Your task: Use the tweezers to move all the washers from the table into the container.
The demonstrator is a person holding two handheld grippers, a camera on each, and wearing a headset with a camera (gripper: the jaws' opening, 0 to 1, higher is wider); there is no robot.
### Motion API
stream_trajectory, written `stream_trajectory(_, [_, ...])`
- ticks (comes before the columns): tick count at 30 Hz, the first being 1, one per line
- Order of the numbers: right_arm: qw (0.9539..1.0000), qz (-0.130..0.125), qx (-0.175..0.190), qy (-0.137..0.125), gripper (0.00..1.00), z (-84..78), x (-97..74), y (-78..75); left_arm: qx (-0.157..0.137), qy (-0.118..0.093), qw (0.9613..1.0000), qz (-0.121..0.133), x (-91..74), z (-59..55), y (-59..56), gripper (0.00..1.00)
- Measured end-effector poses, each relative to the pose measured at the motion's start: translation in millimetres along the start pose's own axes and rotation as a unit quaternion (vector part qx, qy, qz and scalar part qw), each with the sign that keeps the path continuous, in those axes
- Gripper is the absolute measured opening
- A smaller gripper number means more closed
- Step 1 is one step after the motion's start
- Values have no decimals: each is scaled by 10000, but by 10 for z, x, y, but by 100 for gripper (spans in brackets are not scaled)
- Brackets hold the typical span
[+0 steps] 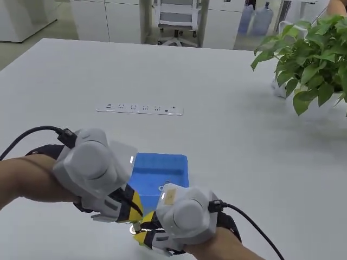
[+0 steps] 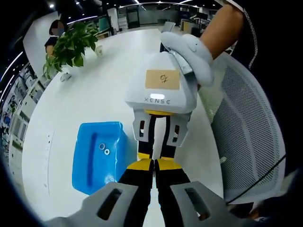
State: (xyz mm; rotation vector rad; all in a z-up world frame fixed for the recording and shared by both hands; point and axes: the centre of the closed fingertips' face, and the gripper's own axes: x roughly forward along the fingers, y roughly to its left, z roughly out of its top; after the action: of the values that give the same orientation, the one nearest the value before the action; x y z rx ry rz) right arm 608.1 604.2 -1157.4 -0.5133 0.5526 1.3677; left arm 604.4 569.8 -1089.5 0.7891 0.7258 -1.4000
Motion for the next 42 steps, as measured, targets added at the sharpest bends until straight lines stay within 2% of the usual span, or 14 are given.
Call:
stream_trajectory(9, [10000,-29,27,38,12,-33,-2,-11,-85,-80,9999,-31,20,27,40,5])
stream_trajectory(14, [9998,-46,198,81,11,-66,-2,-22,-96,-107,9999,-29,26,36,54,5])
stream_trajectory(31, [9996,-64,228,132,9,-71,-18,-27,-75,-79,9999,-28,16,34,62,5])
stream_trajectory(42, [9996,-112,270,55,9,13,-116,-53,-22,-131,9999,-24,-77,121,84,5])
